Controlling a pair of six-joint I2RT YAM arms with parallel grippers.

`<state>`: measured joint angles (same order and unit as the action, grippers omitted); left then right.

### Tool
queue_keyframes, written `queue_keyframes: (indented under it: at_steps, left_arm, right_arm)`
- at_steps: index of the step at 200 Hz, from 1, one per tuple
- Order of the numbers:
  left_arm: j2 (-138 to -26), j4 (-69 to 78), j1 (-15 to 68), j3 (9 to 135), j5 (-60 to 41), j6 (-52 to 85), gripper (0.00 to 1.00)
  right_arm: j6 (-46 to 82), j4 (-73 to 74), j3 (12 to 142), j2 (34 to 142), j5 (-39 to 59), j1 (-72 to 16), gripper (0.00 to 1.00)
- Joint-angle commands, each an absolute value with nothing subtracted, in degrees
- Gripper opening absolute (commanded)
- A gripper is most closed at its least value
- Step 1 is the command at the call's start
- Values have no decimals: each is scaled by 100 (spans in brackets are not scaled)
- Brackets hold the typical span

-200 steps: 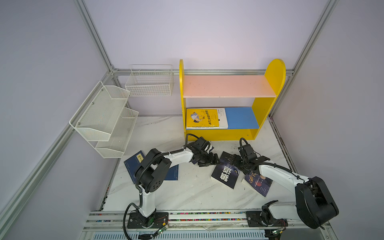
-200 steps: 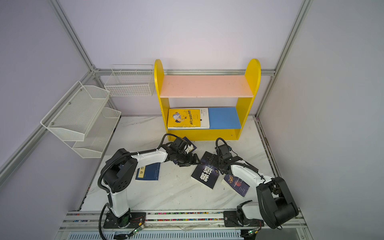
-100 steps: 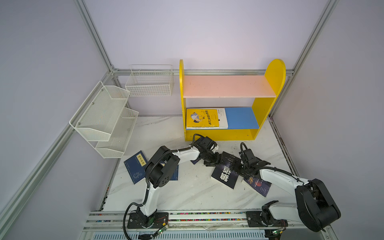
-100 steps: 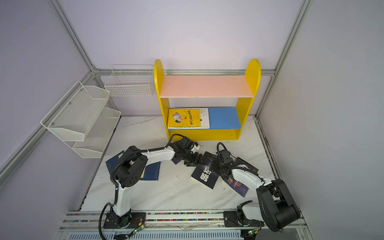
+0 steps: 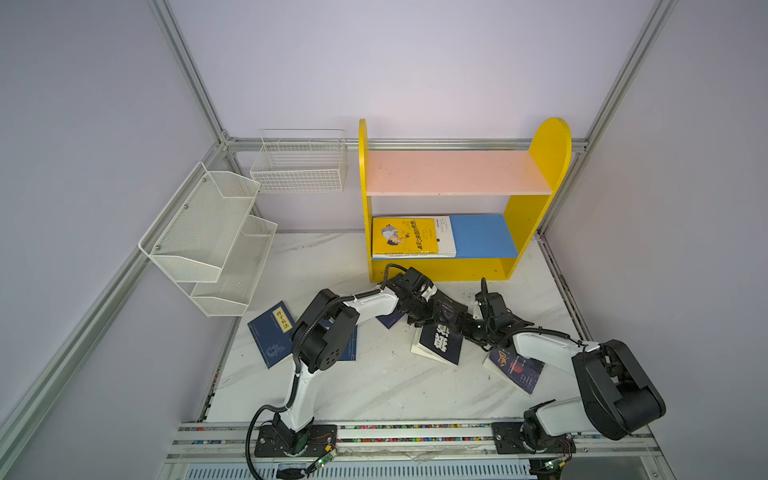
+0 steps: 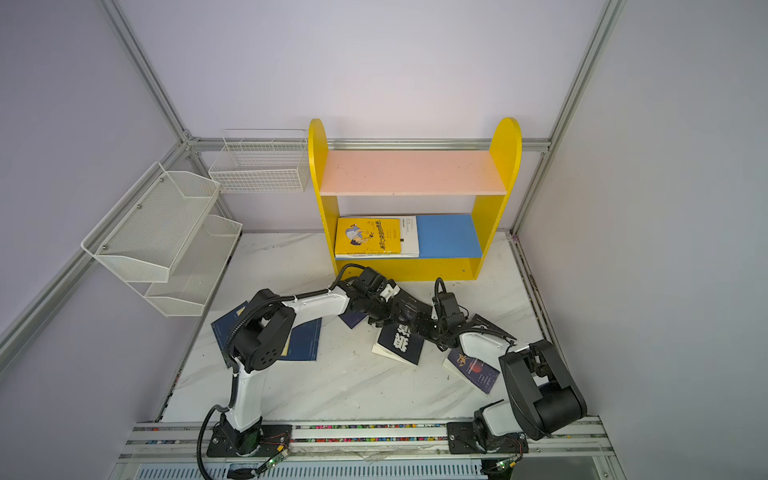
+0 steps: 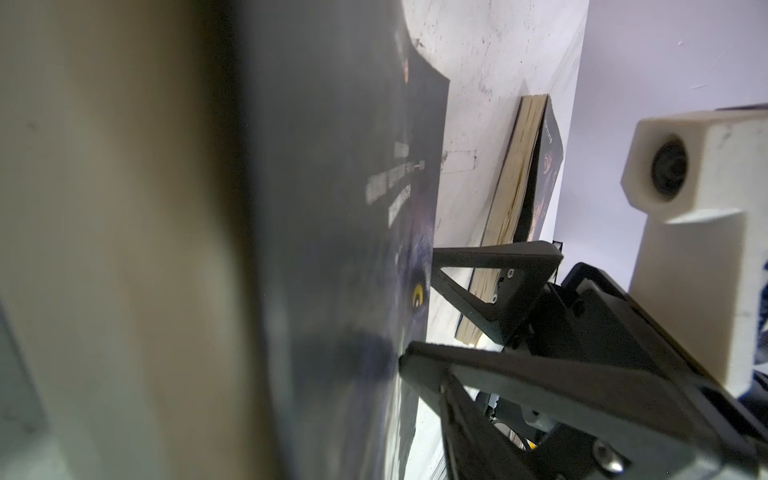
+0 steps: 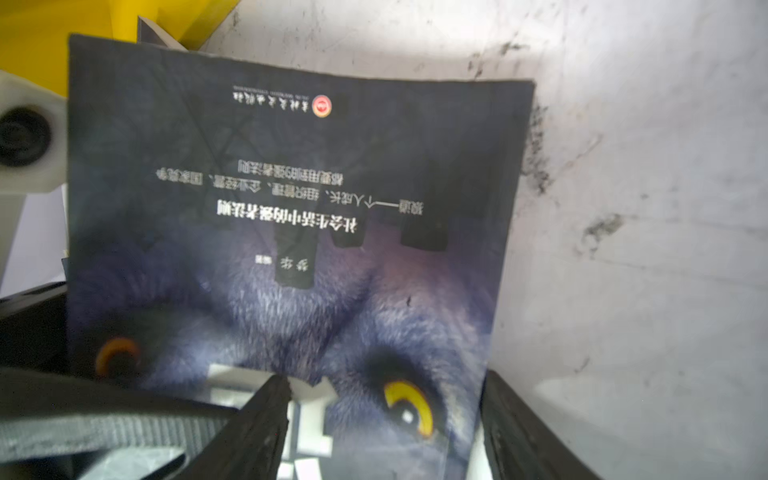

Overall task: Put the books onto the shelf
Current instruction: 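Grip the dark wolf-eye book's edges with both grippers from opposite sides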

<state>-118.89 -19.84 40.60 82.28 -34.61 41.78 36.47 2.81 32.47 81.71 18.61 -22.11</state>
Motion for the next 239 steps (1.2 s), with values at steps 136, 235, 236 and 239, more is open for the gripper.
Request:
queue_keyframes:
  at_steps: [136,235,236,239]
  left_arm:
    - [-10575,-2246,4235,8300,-2578,3990,59]
    - [-10722,-2586,4245,8287,-2584,4148,38]
    - [-10727,-2585,4245,8283,-2589,4148,37]
    - [-10735,-2581,4245,8280,-2585,4151,37]
  right_arm:
    - [3560,102,2891,8419,2280,-2344,67]
    - [3568,185,2997,8627,2324,-2342,62]
    - [3568,189,2997,8629,2327,-2344,62]
    - [3568,185,3009,8616,2330,-2339,62]
